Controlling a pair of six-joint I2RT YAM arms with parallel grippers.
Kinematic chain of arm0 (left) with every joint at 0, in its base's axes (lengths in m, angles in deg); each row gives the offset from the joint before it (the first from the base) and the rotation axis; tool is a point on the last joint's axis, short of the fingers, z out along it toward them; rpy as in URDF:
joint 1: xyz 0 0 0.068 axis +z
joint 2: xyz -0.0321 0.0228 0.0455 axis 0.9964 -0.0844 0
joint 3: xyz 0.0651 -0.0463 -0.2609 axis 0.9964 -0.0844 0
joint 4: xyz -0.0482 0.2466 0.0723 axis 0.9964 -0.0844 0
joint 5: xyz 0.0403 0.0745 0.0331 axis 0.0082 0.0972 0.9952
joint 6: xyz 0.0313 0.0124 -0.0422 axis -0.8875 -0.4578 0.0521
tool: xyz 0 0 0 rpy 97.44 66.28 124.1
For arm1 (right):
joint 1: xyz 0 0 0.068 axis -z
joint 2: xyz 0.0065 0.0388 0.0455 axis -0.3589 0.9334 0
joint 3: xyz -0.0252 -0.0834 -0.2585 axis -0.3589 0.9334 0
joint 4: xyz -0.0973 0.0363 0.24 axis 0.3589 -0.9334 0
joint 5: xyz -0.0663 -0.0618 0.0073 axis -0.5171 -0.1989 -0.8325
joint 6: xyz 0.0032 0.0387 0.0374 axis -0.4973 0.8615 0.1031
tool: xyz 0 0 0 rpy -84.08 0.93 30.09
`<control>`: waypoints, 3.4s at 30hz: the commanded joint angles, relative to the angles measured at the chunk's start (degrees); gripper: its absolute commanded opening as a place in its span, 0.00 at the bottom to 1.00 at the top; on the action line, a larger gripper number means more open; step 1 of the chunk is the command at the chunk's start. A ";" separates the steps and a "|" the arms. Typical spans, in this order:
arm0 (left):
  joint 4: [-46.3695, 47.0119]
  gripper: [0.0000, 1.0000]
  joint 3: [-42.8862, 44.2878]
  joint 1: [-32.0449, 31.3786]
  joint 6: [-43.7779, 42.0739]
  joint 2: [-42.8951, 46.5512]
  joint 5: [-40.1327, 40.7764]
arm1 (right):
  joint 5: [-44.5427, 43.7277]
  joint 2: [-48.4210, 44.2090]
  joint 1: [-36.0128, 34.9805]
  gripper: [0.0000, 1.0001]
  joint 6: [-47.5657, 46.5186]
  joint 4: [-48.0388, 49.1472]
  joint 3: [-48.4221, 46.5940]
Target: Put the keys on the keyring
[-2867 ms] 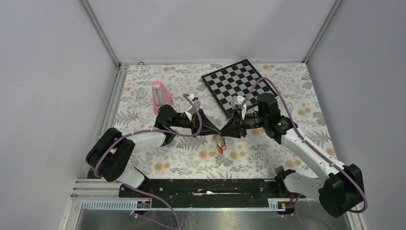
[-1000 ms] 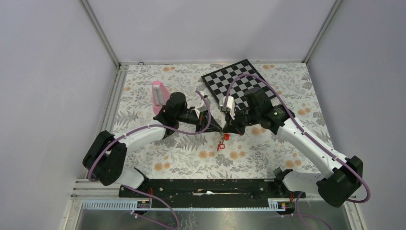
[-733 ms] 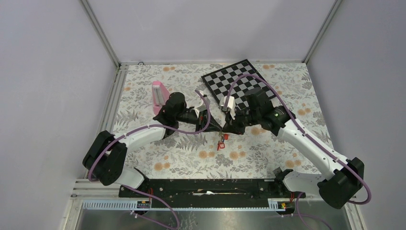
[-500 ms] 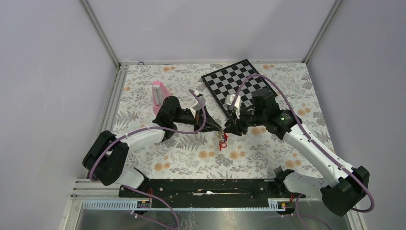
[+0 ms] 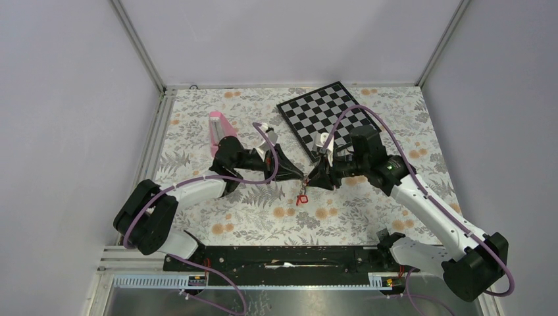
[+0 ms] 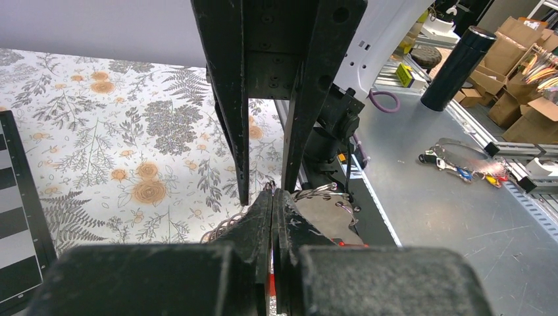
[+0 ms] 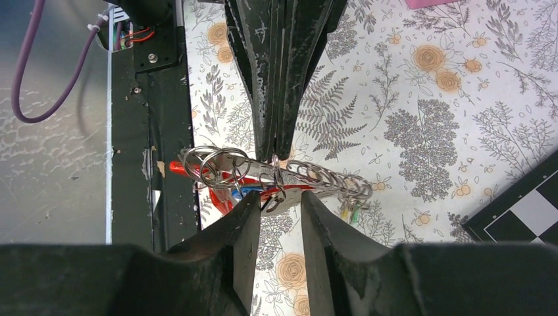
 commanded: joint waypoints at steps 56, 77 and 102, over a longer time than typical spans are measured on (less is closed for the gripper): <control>16.17 0.00 -2.71 -0.66 3.50 -1.02 -2.91 | 12.46 -0.72 2.91 0.35 6.83 9.77 1.76; 16.02 0.00 -2.55 -0.74 4.20 -0.77 -2.03 | 12.83 0.70 2.22 0.34 6.21 10.41 2.79; 14.89 0.00 -3.01 -0.93 4.00 -0.70 -1.10 | 8.82 0.18 1.32 0.00 1.07 6.01 0.78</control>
